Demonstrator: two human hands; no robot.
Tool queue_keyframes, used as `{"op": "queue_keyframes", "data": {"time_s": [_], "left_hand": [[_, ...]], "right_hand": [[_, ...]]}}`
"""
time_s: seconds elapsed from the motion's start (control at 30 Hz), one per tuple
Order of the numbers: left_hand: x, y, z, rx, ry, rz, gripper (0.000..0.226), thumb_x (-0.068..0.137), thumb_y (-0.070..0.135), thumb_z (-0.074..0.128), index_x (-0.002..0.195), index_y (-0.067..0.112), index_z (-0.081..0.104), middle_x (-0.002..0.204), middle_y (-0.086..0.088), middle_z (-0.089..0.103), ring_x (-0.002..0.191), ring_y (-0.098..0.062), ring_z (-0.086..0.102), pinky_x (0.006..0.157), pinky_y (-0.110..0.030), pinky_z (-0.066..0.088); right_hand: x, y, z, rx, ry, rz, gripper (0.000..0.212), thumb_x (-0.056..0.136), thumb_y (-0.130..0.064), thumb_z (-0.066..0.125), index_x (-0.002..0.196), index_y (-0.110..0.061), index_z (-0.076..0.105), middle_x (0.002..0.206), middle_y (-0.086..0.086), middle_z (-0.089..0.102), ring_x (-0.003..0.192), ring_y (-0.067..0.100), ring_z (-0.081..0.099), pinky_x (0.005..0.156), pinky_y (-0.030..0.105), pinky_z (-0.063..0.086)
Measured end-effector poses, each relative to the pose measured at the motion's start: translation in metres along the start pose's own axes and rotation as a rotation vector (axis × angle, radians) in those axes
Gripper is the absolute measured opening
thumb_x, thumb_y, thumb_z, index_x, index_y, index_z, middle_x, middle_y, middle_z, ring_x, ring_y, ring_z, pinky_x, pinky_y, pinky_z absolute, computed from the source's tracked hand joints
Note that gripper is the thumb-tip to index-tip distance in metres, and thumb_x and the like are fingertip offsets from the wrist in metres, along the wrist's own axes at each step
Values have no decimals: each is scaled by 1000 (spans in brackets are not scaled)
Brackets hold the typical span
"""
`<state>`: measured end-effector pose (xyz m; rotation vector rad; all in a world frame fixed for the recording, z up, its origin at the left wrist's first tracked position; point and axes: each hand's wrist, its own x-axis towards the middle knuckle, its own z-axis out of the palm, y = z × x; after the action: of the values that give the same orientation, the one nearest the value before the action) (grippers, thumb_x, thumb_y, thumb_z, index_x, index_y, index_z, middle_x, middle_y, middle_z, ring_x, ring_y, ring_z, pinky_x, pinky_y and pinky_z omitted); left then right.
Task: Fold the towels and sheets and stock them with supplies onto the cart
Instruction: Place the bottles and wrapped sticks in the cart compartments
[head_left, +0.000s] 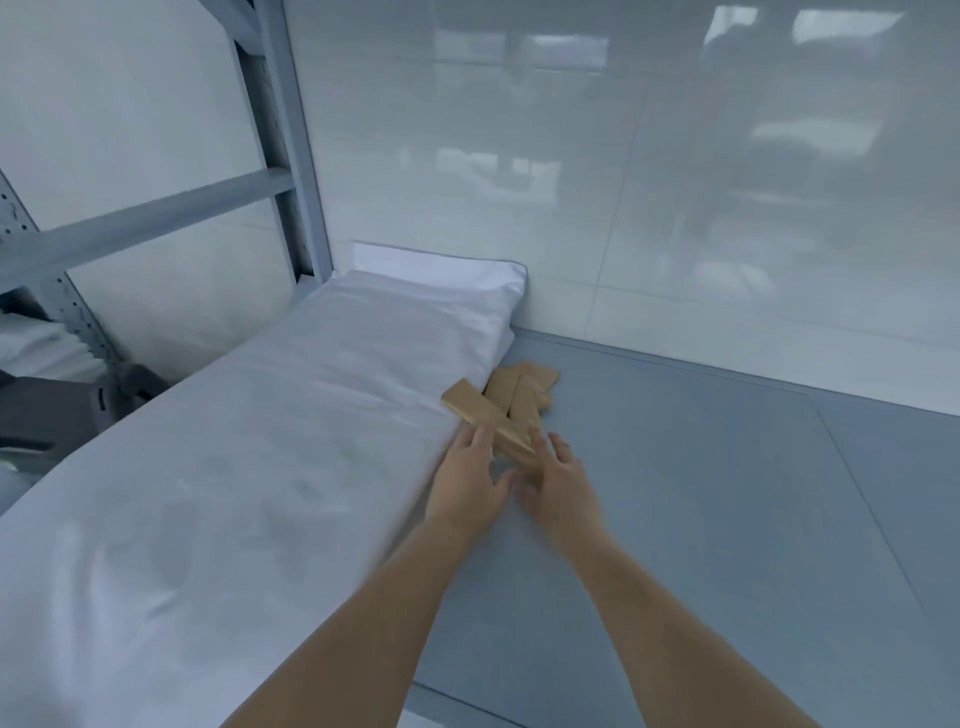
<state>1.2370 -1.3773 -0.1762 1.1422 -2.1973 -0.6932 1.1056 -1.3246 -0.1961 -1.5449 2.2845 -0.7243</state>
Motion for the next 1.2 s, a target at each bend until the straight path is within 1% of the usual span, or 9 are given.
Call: {"op": "queue_keyframes", "data": {"time_s": [0.13, 0.23, 0.3, 0.43, 0.6, 0.7, 0.93, 1.07, 1.2], "left_hand": [[-2, -4, 10, -22, 35, -43, 48, 82, 9, 68, 125, 17, 47, 118, 0, 53, 98, -20, 58, 79, -28, 46], [-9, 0, 7, 14, 18, -42, 50, 83, 2, 61, 128, 17, 46, 113, -1, 53, 99, -20, 55, 74, -25, 40], [-17, 3, 2, 36, -22, -52, 52, 84, 2, 59, 132, 18, 44, 114, -1, 51, 100, -20, 55, 75, -28, 43], [-36, 9, -9, 67, -96, -74, 57, 87, 1, 53, 138, 19, 39, 128, 1, 46, 100, -21, 54, 76, -27, 42], [-64, 27, -28, 57, -158, -126, 54, 90, 5, 57, 138, 20, 38, 132, 1, 46, 105, -20, 55, 82, -28, 45], [-78, 45, -43, 29, -149, -127, 55, 90, 7, 60, 138, 20, 38, 134, 0, 46, 111, -21, 54, 87, -29, 46], [-99, 88, -85, -64, -99, -61, 55, 88, 8, 63, 135, 22, 39, 127, 1, 50, 101, -19, 56, 81, -31, 49], [-119, 101, -92, -132, -130, -1, 57, 87, 8, 65, 133, 29, 39, 122, 6, 52, 96, -15, 56, 74, -25, 44], [-141, 118, -84, -182, -186, 92, 60, 84, 7, 66, 132, 31, 39, 120, 7, 51, 98, -15, 55, 78, -27, 46]], "right_hand": [[4, 1, 7, 31, 94, -47, 57, 92, -11, 53, 146, -21, 40, 141, 0, 48, 124, 24, 44, 98, 31, 40], [-2, -2, 6, -14, 120, -56, 50, 93, -9, 50, 142, -18, 45, 135, 1, 53, 118, 24, 44, 93, 31, 40], [-11, -3, 2, -17, 120, -51, 50, 93, -8, 50, 142, -19, 46, 127, 4, 56, 113, 24, 44, 92, 31, 41], [-33, -9, -14, -9, 131, -44, 53, 92, -7, 54, 142, -24, 46, 112, 4, 57, 105, 23, 46, 87, 29, 44], [-68, -17, -38, 8, 133, 2, 51, 93, -9, 55, 141, -22, 47, 111, 2, 57, 106, 20, 46, 87, 27, 45], [-90, -25, -58, 10, 128, 25, 49, 93, -9, 56, 140, -19, 48, 112, 2, 58, 107, 20, 47, 89, 31, 47], [-142, -52, -104, 58, 208, 71, 48, 92, -10, 58, 138, -20, 52, 114, 0, 58, 109, 19, 47, 87, 25, 44], [-182, -59, -115, 80, 306, 136, 45, 91, -10, 59, 134, -21, 55, 113, -1, 58, 107, 18, 49, 82, 23, 42], [-230, -52, -121, 101, 400, 264, 43, 91, -10, 59, 133, -20, 57, 112, -2, 57, 103, 19, 49, 79, 24, 41]]}}
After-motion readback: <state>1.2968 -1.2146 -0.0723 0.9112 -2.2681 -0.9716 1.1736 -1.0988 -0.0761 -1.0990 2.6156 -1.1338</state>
